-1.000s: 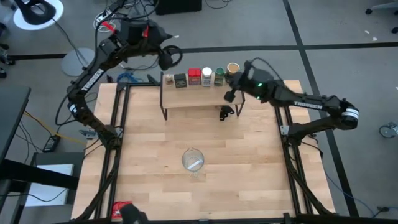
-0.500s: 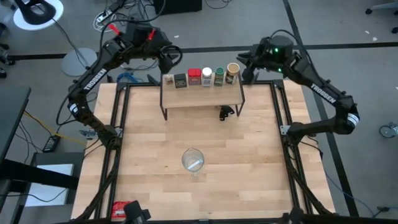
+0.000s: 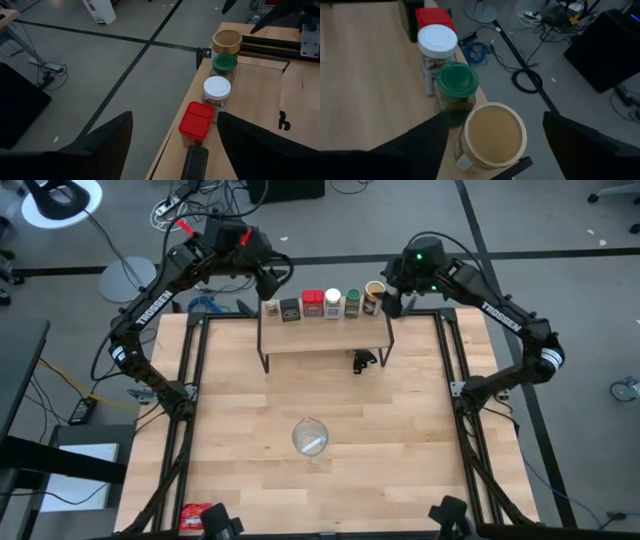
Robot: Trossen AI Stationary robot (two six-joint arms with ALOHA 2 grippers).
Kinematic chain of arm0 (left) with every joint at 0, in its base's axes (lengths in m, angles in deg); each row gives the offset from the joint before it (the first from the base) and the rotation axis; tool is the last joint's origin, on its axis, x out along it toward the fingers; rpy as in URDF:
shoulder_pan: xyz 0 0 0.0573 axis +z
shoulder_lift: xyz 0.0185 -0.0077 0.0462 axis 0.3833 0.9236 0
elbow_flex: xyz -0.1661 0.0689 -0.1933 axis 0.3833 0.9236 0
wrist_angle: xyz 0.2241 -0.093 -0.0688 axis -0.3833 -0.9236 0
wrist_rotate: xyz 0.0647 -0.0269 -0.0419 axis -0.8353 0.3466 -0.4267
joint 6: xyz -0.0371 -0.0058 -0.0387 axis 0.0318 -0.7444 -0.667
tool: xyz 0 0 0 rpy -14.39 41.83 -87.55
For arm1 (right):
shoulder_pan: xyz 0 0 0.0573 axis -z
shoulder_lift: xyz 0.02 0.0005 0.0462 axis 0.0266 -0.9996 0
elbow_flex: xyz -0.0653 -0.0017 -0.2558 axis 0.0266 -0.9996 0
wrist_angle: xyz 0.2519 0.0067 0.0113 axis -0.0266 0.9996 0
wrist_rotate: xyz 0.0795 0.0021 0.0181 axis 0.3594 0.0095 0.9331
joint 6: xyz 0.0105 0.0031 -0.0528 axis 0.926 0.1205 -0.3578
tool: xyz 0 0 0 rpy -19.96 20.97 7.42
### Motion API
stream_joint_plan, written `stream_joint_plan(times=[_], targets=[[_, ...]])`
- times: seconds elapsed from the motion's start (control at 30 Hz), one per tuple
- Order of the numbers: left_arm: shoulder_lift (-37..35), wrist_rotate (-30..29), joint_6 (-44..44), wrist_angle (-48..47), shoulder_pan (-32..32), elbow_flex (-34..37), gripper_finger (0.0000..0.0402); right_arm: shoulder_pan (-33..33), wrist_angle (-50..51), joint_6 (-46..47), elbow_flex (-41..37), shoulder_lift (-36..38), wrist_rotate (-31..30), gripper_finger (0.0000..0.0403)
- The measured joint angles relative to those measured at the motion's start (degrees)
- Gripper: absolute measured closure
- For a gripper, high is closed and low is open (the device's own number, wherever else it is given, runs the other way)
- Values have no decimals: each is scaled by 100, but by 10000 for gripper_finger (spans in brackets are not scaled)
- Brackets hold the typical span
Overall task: Shelf spices
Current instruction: Adjust the golden seasoning bottle on the shelf
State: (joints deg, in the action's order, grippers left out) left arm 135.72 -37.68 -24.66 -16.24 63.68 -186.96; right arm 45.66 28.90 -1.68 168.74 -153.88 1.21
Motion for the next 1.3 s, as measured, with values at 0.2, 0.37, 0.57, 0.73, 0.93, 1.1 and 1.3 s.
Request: stream_joint_plan(times=[0.2, 0.37, 0.57, 0.73, 0.93, 1.1, 1.3], targets=[[0, 6, 24, 85, 0, 0, 106, 119, 63, 111, 5, -255, -103, 66], [0, 41, 26, 80, 0, 0, 106, 211, 62, 256, 5, -499, -70, 72], [0, 43, 31, 75, 2, 0, 106, 291, 73, 322, 5, -728, 93, 74], [2, 41, 39, 75, 0, 0, 106, 286, 63, 293, 5, -804, 243, 82], [2, 39, 42, 78, 11, 0, 106, 289, 80, 148, 5, -811, 561, 106], [2, 39, 33, 55, 11, -2, 106, 289, 196, 10, 8, -805, 627, 109], [2, 39, 28, 25, 11, -2, 106, 289, 442, -71, 10, -724, 635, 110]])
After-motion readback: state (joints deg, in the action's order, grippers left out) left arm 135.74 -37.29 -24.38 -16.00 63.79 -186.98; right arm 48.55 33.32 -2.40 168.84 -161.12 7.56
